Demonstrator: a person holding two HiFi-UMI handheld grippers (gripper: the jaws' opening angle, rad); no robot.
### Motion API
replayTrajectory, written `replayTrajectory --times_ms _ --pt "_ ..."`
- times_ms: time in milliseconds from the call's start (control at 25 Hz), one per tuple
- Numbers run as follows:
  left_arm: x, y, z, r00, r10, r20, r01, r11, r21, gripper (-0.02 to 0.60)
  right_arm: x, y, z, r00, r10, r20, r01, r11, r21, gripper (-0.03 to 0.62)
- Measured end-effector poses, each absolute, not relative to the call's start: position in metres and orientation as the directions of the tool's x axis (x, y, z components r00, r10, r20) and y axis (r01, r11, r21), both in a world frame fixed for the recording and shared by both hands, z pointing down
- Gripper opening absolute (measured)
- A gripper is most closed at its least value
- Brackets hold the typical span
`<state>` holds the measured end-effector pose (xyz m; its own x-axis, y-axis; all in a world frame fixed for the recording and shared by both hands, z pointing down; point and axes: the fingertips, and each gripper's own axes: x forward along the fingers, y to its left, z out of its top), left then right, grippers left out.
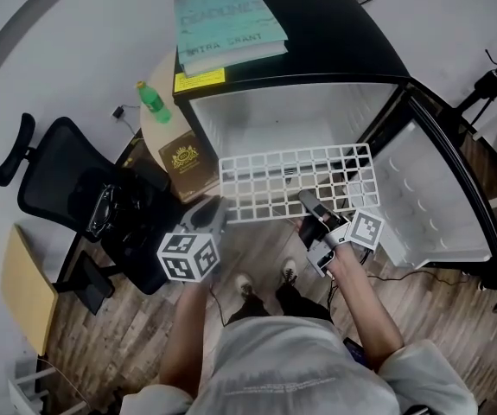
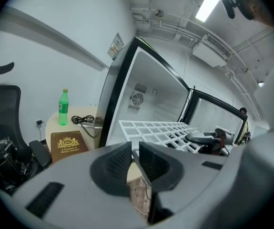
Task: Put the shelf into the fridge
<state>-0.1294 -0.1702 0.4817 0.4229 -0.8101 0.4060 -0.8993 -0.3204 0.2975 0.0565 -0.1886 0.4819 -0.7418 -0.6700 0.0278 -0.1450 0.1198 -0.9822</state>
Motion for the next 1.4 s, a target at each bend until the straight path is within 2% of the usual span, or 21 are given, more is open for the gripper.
replayTrajectory --times_ms 560,880,1400 --pt "-0.123 -0.185 0.501 0.387 -0.810 0.441 -0.917 -0.286 0.279 0.052 0.061 -0.213 0.507 -0.760 -0.648 0.052 -0.161 0.109 -0.981 0.038" --pt "-0.122 -0.192 0.498 0.374 -0.825 0.424 -0.922 -0.280 0.267 0.052 0.062 -0.224 0.518 -0.760 -0.649 0.038 -0.111 0.072 -0.991 0.038" --pt "-0.125 -0.202 0.496 0.374 -0.827 0.419 -0.923 -0.286 0.259 0.052 0.058 -0.238 0.516 -0.755 -0.655 0.033 -0.119 0.088 -0.989 0.038"
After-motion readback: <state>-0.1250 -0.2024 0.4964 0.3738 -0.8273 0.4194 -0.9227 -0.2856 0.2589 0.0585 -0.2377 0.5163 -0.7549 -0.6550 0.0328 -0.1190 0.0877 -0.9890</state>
